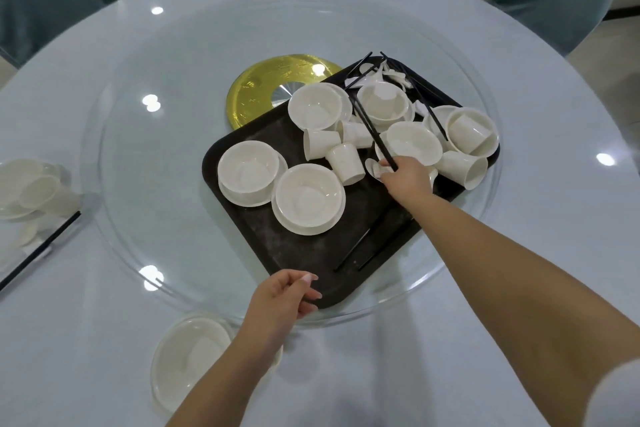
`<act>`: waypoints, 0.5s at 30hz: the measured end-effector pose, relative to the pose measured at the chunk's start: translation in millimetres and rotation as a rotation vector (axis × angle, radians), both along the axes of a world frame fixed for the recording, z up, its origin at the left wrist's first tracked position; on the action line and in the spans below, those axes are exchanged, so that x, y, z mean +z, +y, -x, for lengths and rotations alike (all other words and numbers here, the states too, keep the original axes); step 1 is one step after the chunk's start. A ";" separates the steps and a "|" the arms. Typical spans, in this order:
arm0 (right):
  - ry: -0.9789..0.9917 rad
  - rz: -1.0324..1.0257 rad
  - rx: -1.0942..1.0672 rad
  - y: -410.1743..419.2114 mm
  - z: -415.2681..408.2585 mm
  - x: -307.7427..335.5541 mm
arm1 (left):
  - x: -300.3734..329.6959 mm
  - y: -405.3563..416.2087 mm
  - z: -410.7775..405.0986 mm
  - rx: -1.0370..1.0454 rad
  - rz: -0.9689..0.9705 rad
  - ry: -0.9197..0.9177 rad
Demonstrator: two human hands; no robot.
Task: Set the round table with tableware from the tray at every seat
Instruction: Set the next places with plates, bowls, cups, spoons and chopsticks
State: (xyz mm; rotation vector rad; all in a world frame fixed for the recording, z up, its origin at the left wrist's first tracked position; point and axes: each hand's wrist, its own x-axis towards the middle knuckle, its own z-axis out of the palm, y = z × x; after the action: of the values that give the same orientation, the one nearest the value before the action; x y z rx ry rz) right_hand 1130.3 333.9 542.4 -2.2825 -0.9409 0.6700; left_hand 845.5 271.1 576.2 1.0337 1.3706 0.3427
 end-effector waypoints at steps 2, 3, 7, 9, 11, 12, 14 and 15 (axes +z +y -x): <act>-0.167 0.082 0.130 7.3 -7.1 -4.4 | -2.6 1.5 3.5 0.018 0.011 0.025; -0.239 0.123 0.198 10.8 -8.4 -6.3 | -3.9 2.3 5.5 0.021 0.015 0.037; -0.417 0.280 0.377 22.1 -13.2 -10.4 | -8.8 4.1 9.3 0.028 0.032 0.075; -0.456 0.324 0.398 26.4 -15.3 -12.4 | -11.6 4.3 9.2 0.033 0.046 0.091; -0.492 0.351 0.399 29.4 -15.8 -12.4 | -12.9 3.2 8.5 0.033 0.068 0.093; -0.513 0.364 0.405 30.5 -15.3 -11.9 | -13.4 2.6 8.2 0.031 0.078 0.091; -0.541 0.373 0.418 31.1 -14.2 -11.4 | -13.9 1.7 7.4 0.025 0.096 0.085; -0.543 0.365 0.415 30.4 -14.5 -11.6 | -14.2 1.4 7.0 0.025 0.105 0.083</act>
State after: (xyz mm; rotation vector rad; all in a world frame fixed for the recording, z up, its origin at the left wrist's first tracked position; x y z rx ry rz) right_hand 1144.9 364.3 530.8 -2.6822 -1.6988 0.4062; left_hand 838.4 272.5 562.0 0.9539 1.4616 0.2455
